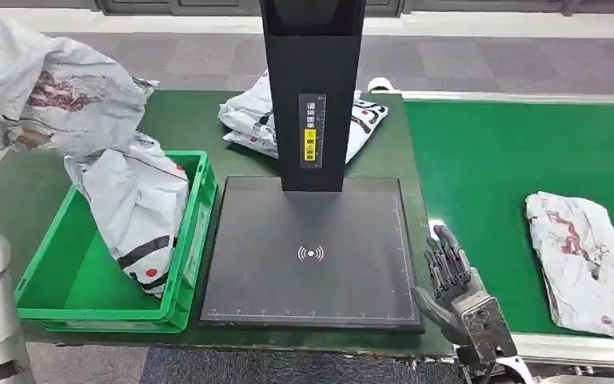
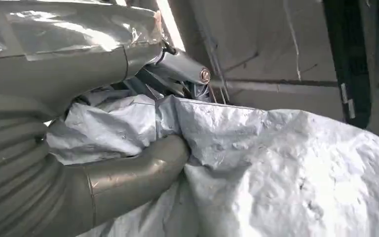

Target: Moved the parcel from conveyor to table for the left to box.

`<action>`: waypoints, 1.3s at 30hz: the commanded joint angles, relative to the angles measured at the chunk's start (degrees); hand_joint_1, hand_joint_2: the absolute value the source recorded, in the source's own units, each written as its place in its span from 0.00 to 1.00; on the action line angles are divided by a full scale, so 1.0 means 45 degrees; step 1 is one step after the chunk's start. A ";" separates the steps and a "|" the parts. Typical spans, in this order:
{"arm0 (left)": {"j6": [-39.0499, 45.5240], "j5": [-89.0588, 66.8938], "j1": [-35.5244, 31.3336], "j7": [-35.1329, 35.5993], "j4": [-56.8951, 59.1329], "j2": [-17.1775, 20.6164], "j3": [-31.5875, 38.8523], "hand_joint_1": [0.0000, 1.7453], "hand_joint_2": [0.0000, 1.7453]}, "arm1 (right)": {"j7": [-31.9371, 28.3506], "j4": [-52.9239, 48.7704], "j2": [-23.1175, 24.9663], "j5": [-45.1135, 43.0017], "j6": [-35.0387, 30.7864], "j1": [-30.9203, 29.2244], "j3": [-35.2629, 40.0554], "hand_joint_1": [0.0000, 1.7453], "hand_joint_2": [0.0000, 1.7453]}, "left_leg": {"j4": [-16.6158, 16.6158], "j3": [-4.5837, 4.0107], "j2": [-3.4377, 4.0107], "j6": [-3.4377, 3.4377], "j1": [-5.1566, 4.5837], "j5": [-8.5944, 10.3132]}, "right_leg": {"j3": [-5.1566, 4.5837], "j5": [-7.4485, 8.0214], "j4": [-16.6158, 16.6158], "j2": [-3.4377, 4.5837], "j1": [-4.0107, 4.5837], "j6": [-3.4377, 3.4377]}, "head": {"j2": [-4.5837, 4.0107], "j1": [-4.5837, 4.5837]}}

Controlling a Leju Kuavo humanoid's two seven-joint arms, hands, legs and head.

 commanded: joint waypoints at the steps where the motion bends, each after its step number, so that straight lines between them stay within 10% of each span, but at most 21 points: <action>1: -0.0015 -0.1508 0.0398 0.0797 0.0736 -0.0228 0.0569 1.00 1.00 | 0.0179 0.0127 0.0357 0.0066 0.0113 -0.0349 -0.0554 0.00 1.00 | -0.0014 0.0021 0.0012 -0.0002 0.0002 -0.0001 | 0.0021 0.0000 -0.0015 -0.0004 0.0004 -0.0006 | 0.0000 0.0000; 23: -0.5243 -0.4369 0.0819 0.2312 0.3193 -0.0613 -0.3576 1.00 1.00 | 0.0377 -0.0034 0.0473 0.0241 0.0537 -0.0245 -0.1052 0.00 1.00 | -0.0029 0.0043 -0.0033 0.0002 0.0002 0.0011 | 0.0051 0.0000 -0.0037 -0.0062 0.0007 -0.0008 | 0.0000 0.0000; 39: -0.9097 -0.1610 0.1722 0.1503 0.4814 0.1115 -0.6435 1.00 1.00 | 0.0080 0.0596 0.0155 -0.0037 0.1176 -0.0523 -0.1094 0.00 1.00 | -0.0031 0.0054 0.0034 -0.0011 0.0002 -0.0005 | 0.0036 0.0009 -0.0033 0.0024 0.0008 -0.0012 | -0.0005 0.0000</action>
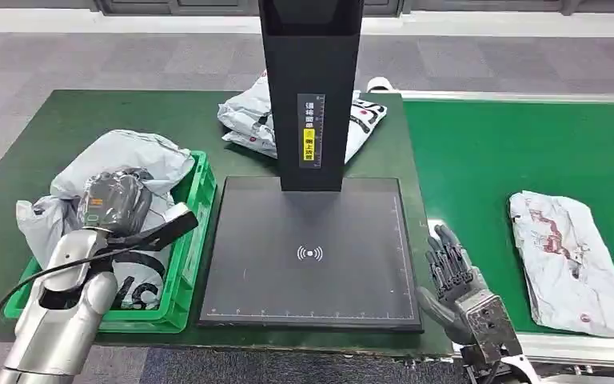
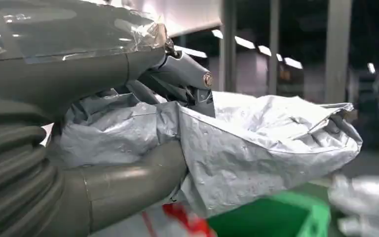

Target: Moved the parcel from conveyor to table for the left to box.

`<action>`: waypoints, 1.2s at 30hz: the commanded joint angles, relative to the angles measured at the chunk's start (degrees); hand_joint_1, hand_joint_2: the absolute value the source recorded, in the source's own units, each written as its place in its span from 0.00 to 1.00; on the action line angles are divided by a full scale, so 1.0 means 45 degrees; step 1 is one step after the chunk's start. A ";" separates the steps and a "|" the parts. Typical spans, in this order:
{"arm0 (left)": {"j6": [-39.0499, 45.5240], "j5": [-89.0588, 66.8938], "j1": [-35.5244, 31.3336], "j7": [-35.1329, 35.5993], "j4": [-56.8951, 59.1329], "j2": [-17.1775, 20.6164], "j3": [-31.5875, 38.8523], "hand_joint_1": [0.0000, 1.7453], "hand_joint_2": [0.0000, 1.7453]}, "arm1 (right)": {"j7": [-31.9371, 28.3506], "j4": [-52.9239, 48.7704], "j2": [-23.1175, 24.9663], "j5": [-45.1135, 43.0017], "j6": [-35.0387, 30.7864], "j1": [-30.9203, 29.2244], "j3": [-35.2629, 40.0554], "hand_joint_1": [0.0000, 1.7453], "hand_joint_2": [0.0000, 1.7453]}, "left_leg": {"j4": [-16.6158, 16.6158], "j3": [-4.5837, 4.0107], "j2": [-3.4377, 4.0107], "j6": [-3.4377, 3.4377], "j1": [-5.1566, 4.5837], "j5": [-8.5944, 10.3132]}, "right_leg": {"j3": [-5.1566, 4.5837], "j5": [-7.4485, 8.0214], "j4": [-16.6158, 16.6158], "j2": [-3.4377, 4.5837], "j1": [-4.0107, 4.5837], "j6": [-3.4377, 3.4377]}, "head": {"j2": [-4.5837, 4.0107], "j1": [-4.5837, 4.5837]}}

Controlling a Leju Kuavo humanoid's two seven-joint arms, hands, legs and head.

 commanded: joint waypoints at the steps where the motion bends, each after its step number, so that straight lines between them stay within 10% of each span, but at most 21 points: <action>1: -0.0934 -0.0133 0.0263 0.0974 0.1778 0.0872 -0.1068 1.00 1.00 | 0.0041 0.0811 -0.0189 -0.0085 0.0253 -0.0593 -0.0407 0.00 1.00 | -0.0041 0.0060 0.0030 -0.0002 0.0003 0.0004 | 0.0058 0.0010 -0.0045 0.0003 0.0008 -0.0010 | 0.0000 0.0000; 11: -0.0905 -0.1636 0.0734 0.2521 0.1561 0.1215 -0.0363 1.00 1.00 | 0.0113 0.0835 -0.0253 -0.0105 0.0316 -0.0679 -0.0262 0.00 1.00 | -0.0019 0.0035 0.0025 0.0000 0.0010 -0.0002 | 0.0041 0.0003 -0.0028 0.0003 0.0013 -0.0006 | 0.0000 0.0000; 19: -0.0866 -0.4676 0.2100 0.4318 0.1276 0.1064 0.3207 1.00 1.00 | 0.0336 0.1303 -0.0379 -0.0120 0.0407 -0.1235 0.0180 0.00 1.00 | -0.0074 0.0114 0.0153 -0.0023 0.0026 -0.0024 | 0.0081 0.0026 -0.0076 0.0108 0.0034 -0.0029 | 0.0000 -0.0005; 20: -0.0907 -0.4868 0.2115 0.4365 0.1333 0.1018 0.3404 0.73 1.00 | 0.0341 0.1360 -0.0405 -0.0122 0.0419 -0.1290 0.0203 0.00 1.00 | -0.0075 0.0110 0.0131 -0.0024 0.0024 -0.0017 | 0.0083 0.0022 -0.0076 0.0091 0.0033 -0.0028 | 0.0000 0.0000; 21: -0.0864 -0.4949 0.2030 0.4387 0.1405 0.0871 0.3600 0.11 1.00 | 0.0349 0.1417 -0.0454 -0.0125 0.0418 -0.1325 0.0219 0.00 1.00 | -0.0046 0.0073 0.0121 -0.0018 0.0019 -0.0020 | 0.0050 0.0017 -0.0047 0.0098 0.0026 -0.0017 | 0.0000 0.0000; 23: -0.0765 -0.5049 0.1890 0.4416 0.1436 0.0750 0.3608 0.00 1.00 | 0.0360 0.1452 -0.0495 -0.0137 0.0405 -0.1346 0.0212 0.00 1.00 | -0.0054 0.0082 0.0110 -0.0021 0.0031 -0.0020 | 0.0069 0.0015 -0.0060 0.0079 0.0039 -0.0022 | 0.0000 -0.0005; 24: -0.0575 -0.5049 0.1776 0.4634 0.1373 0.0654 0.3411 0.00 0.00 | 0.0372 0.1457 -0.0536 -0.0153 0.0385 -0.1323 0.0220 0.00 1.00 | -0.0027 0.0048 0.0072 -0.0025 0.0024 -0.0016 | 0.0031 0.0003 -0.0026 0.0049 0.0032 -0.0016 | -0.0005 0.0000; 36: 0.0652 -0.5044 0.1092 0.3872 0.0452 -0.0103 0.3138 0.00 0.00 | 0.0415 0.1302 -0.0550 -0.0229 0.0229 -0.1272 0.0152 0.00 1.00 | -0.0039 0.0062 0.0025 -0.0021 0.0033 -0.0008 | 0.0076 -0.0004 -0.0050 -0.0010 0.0043 -0.0022 | 0.0000 0.0000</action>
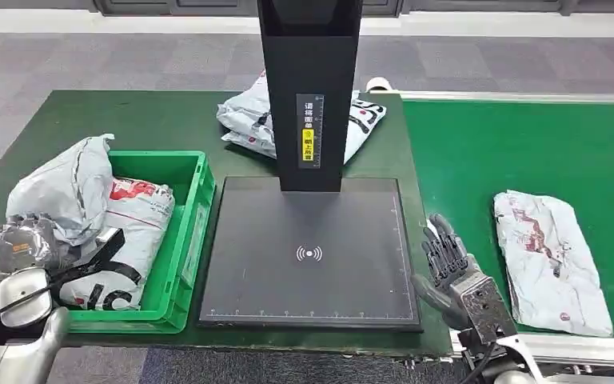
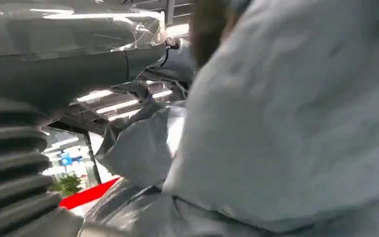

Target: Moved the parcel from conveyor to table for the left to box.

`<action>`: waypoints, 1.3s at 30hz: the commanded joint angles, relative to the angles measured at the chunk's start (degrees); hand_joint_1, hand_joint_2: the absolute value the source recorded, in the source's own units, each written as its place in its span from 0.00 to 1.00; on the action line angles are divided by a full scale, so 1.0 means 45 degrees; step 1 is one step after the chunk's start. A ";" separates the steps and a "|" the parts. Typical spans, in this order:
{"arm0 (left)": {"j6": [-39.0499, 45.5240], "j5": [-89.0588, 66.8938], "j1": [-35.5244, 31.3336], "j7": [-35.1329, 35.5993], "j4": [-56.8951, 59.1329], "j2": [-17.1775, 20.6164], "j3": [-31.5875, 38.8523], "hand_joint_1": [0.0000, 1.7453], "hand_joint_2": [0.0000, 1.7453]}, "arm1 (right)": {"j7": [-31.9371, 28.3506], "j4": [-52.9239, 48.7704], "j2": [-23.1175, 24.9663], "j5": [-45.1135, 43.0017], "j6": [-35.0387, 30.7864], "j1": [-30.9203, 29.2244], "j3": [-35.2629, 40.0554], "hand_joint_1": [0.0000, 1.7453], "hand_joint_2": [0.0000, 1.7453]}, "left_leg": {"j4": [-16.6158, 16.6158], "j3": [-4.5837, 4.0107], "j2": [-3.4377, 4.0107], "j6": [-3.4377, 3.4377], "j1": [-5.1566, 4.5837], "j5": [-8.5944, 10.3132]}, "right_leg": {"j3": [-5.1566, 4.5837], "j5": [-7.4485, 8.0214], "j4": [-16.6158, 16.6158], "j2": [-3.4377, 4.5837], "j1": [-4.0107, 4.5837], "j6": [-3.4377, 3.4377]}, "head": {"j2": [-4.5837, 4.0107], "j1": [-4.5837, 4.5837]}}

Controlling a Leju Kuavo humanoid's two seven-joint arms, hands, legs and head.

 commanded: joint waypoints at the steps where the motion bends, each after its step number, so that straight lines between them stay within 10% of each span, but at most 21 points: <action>1: 0.0921 -0.0278 -0.0978 -0.1243 -0.0348 -0.1355 0.0246 0.00 0.00 | 0.0085 0.0648 -0.0292 -0.0085 -0.0126 -0.0369 0.0111 0.00 1.00 | -0.0023 0.0029 -0.0027 0.0005 0.0015 0.0007 | 0.0054 0.0002 -0.0042 -0.0057 0.0020 -0.0003 | 0.0005 0.0000; 14: 0.0964 0.1568 -0.1196 -0.2467 -0.0577 -0.1556 -0.0304 0.00 0.00 | 0.0202 0.0531 0.0049 0.0054 -0.0083 -0.0439 -0.0157 0.00 1.00 | -0.0009 0.0017 -0.0012 -0.0001 0.0004 0.0005 | 0.0023 0.0002 -0.0017 -0.0033 0.0007 -0.0008 | 0.0005 0.0000; 19: 0.0565 0.7173 -0.1846 -0.4318 -0.1361 -0.1771 -0.0145 0.00 0.00 | 0.0194 0.0265 0.0060 0.0144 -0.0174 -0.0092 -0.0471 0.00 1.00 | -0.0006 0.0015 -0.0041 0.0001 0.0017 0.0008 | 0.0039 0.0000 -0.0027 -0.0069 0.0024 -0.0009 | 0.0005 0.0000; 25: -0.4379 1.7306 -0.1509 -0.6720 -0.2782 -0.1520 0.0868 0.00 0.00 | -0.0013 0.0198 0.0013 0.0070 -0.0191 0.0278 -0.0595 0.00 1.00 | -0.0001 0.0008 -0.0034 0.0002 0.0011 0.0002 | 0.0027 -0.0004 -0.0017 -0.0057 0.0015 -0.0007 | 0.0005 0.0000; 39: -0.5857 2.2743 -0.1006 -0.6684 -0.3254 -0.2429 0.1515 0.00 0.00 | 0.0045 0.0167 0.0150 0.0261 -0.0117 0.0185 -0.0453 0.00 1.00 | -0.0028 0.0047 0.0014 -0.0003 0.0004 -0.0004 | 0.0050 0.0004 -0.0035 -0.0017 0.0010 -0.0012 | 0.0005 0.0000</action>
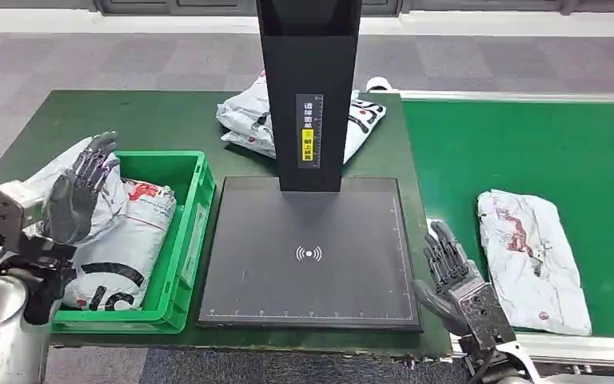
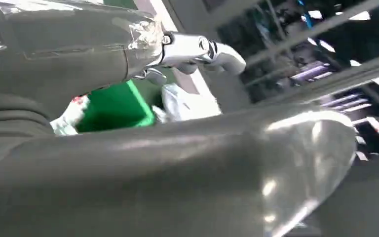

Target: Moved the parcel from conveyor to table for the left to box.

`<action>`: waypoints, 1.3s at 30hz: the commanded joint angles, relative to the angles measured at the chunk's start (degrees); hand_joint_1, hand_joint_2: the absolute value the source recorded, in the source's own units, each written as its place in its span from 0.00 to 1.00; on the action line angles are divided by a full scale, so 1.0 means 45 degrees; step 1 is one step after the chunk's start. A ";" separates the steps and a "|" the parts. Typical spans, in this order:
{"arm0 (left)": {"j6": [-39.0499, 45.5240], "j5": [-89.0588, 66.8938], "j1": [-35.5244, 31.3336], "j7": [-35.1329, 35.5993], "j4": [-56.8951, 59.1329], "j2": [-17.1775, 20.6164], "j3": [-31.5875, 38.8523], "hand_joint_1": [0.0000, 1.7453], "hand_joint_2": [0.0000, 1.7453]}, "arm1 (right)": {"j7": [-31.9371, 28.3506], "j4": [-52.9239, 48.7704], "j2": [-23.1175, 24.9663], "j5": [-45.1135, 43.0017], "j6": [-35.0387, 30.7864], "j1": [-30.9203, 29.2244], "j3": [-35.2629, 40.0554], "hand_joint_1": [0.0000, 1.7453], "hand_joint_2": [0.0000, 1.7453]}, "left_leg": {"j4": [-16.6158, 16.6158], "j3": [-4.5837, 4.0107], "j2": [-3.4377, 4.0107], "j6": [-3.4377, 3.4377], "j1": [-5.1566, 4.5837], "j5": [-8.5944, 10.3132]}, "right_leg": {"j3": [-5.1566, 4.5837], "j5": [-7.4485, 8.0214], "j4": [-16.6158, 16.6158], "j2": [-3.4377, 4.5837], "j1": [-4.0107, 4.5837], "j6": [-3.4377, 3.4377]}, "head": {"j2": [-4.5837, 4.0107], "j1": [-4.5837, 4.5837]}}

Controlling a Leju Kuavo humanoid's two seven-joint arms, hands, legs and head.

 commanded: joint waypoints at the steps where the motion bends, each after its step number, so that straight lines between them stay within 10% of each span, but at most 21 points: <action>1: -0.0276 0.1800 -0.0100 0.0508 0.0152 -0.1077 0.0660 0.00 0.00 | 0.0142 0.0155 0.0179 0.0080 0.0021 -0.0177 -0.0432 0.00 1.00 | -0.0017 0.0025 -0.0001 0.0002 0.0004 0.0004 | 0.0033 0.0003 -0.0024 -0.0024 0.0008 -0.0004 | 0.0000 0.0000; 5: 0.0462 0.2295 0.0087 0.0754 0.0224 -0.1480 0.0130 0.00 0.00 | 0.0836 0.0717 0.0002 0.1170 -0.0666 -0.0634 -0.0701 0.00 1.00 | -0.0026 0.0038 -0.0003 0.0003 0.0009 0.0004 | 0.0054 0.0005 -0.0039 -0.0031 0.0013 -0.0004 | 0.0005 -0.0005; 6: 0.0604 0.2152 0.0408 0.0817 0.0069 -0.1736 -0.0243 0.00 1.00 | 0.1665 0.1143 -0.0111 0.2274 -0.1142 -0.0984 -0.1003 0.00 1.00 | -0.0020 0.0027 -0.0003 0.0005 -0.0003 0.0005 | 0.0037 0.0004 -0.0023 -0.0023 0.0000 0.0000 | 0.0000 0.0000; 11: 0.1159 0.1738 0.1366 0.0592 0.0080 -0.2976 -0.2701 0.00 1.00 | 0.4528 0.4992 -0.1521 0.6658 -0.1530 -0.3930 -0.2442 0.00 1.00 | -0.0041 0.0064 -0.0001 0.0016 -0.0007 0.0010 | 0.0081 0.0016 -0.0065 -0.0032 -0.0005 0.0009 | 0.0000 -0.0005; 22: 0.1305 0.3081 0.1455 0.0134 0.2782 -0.3771 -0.4898 0.00 1.00 | 0.5133 1.4187 -0.4353 1.0060 -0.1517 -0.9532 -0.2448 0.00 1.00 | -0.0009 0.0049 0.0023 0.0084 -0.0076 0.0037 | 0.0070 0.0092 -0.0073 -0.0006 -0.0073 0.0087 | 0.0005 0.0000; 39: 0.0722 0.3491 0.0626 -0.0343 0.4867 -0.3804 -0.4771 0.00 1.00 | 0.3520 1.8420 -0.4383 1.2066 0.1748 -1.2078 0.0844 0.00 1.00 | -0.0004 0.0031 0.0007 0.0069 -0.0058 0.0038 | 0.0050 0.0074 -0.0044 -0.0018 -0.0054 0.0073 | 0.0005 0.0000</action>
